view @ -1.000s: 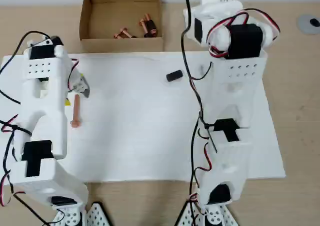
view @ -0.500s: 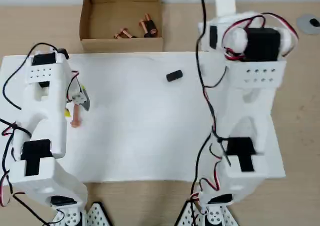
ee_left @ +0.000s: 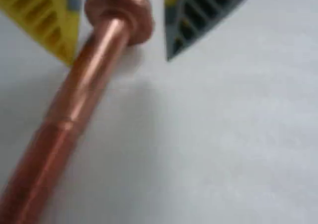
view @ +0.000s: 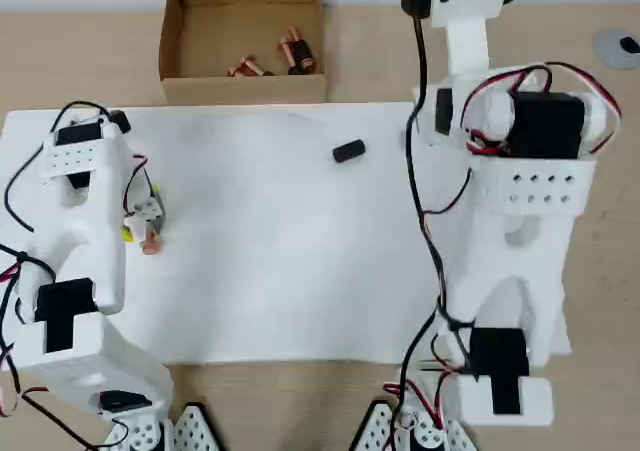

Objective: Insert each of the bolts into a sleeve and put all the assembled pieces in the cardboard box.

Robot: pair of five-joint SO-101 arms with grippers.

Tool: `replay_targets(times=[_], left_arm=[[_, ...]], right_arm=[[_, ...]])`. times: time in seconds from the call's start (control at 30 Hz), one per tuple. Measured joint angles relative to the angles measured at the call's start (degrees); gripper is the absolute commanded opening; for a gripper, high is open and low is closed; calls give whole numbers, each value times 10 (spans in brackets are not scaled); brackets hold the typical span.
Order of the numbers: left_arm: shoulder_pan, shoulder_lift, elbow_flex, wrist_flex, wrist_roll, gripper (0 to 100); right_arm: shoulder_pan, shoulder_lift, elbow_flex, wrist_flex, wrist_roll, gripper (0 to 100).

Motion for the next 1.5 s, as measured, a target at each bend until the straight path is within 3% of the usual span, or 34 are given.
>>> replay_targets(times=[0.57,0.7,1.03,1.27,1.37,1.5], left_arm=[[0,65,-4,-15,-62,113],[1,74,-15,-14,-77,7],[4,62,-29,-16,-142,10],[-1,-85,-40,6,-295,10],[-3,-167,-41,28,-413,10],[-3,-255,-38,97,-622,10]], right_arm=[[0,-167,214,-136,0,253],[0,-180,225,-148,0,253],[0,-181,225,-148,0,253],[0,-181,225,-148,0,253],[0,-181,225,-148,0,253],[22,-181,225,-148,0,253]])
